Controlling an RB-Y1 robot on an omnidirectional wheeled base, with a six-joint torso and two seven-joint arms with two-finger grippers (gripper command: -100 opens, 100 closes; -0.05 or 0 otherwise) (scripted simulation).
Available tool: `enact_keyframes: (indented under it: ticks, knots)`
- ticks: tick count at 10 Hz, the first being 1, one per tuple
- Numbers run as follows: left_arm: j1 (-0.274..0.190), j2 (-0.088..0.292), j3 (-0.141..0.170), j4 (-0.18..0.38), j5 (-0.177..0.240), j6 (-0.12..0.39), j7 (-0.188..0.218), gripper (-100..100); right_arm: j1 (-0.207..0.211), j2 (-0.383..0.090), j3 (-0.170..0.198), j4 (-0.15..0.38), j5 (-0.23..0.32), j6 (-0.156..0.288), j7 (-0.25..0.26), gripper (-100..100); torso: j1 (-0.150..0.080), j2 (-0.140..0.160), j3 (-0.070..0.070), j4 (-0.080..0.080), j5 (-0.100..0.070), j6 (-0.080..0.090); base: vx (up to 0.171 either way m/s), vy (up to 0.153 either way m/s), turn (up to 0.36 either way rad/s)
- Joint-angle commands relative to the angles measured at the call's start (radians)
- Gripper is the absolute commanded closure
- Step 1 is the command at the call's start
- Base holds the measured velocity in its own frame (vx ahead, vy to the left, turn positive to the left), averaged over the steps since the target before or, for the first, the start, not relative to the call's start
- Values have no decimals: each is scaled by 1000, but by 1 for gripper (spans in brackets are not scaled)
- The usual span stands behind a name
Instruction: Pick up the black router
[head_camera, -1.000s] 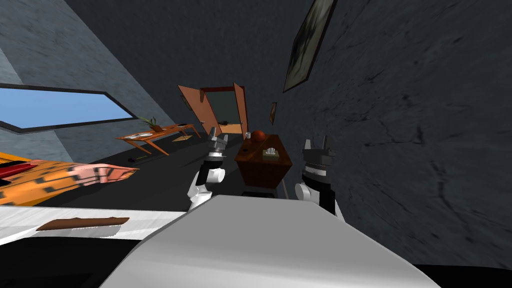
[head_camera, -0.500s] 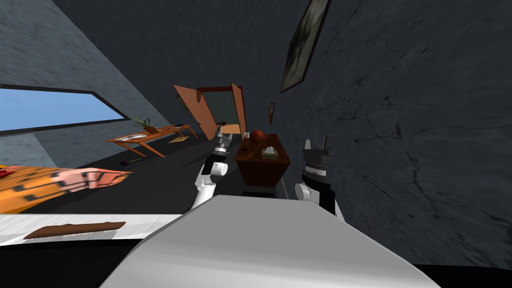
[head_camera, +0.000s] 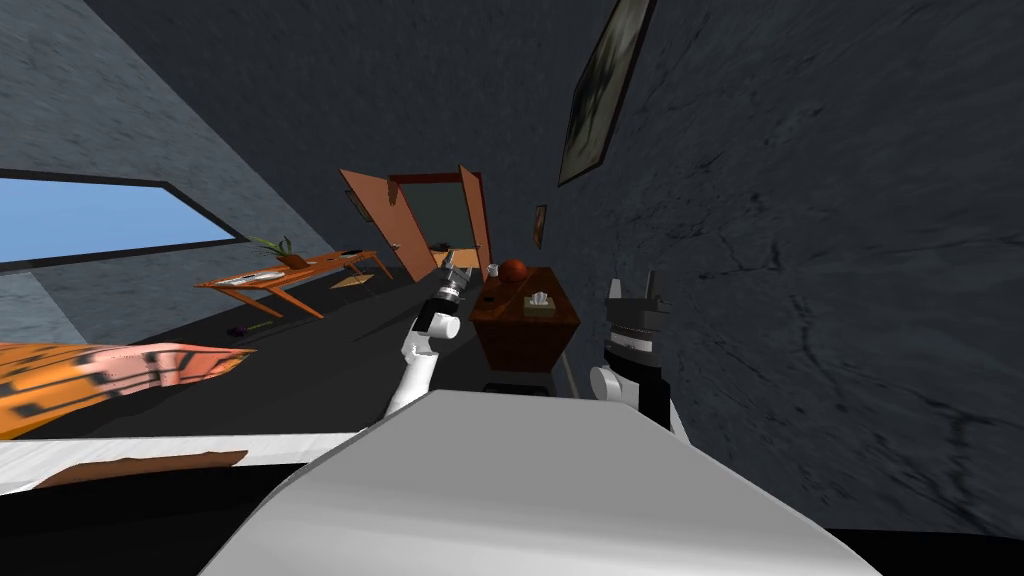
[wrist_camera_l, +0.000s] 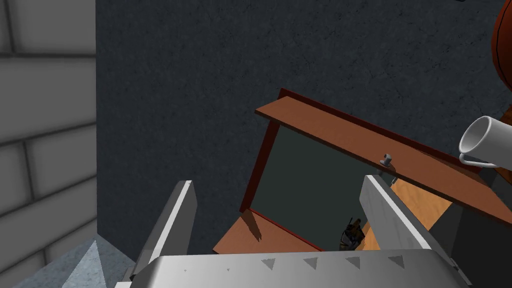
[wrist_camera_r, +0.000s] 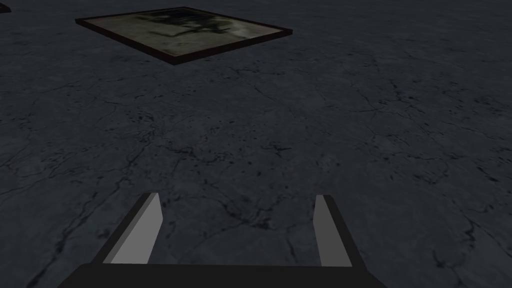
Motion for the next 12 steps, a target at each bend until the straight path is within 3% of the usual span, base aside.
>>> enact_keyframes:
  ticks: [1, 2, 5, 12]
  knots:
    - [-39, -4, -2, 19, 10, 42, 5, -100, 0, 0, 0, 0, 0, 0, 0, 0, 0, 0, 0, 0, 0, 0, -15, 29, -33]
    - [-72, -1, -5, 63, 36, 73, 17, -100, 0, 0, 0, 0, 0, 0, 0, 0, -1, 0, 0, 0, 0, 0, -18, 39, -47]
    - [-148, 2, -9, 115, 61, 149, 29, -100, 0, 0, 0, 0, 0, 0, 0, 0, 1, -1, 0, 0, 0, 0, -11, 45, -30]
    - [-342, 11, -32, 310, 155, 342, 75, -100, 0, 0, 0, 0, 0, 0, 0, 0, 2, -1, -1, 0, 1, -1, -6, 65, -19]
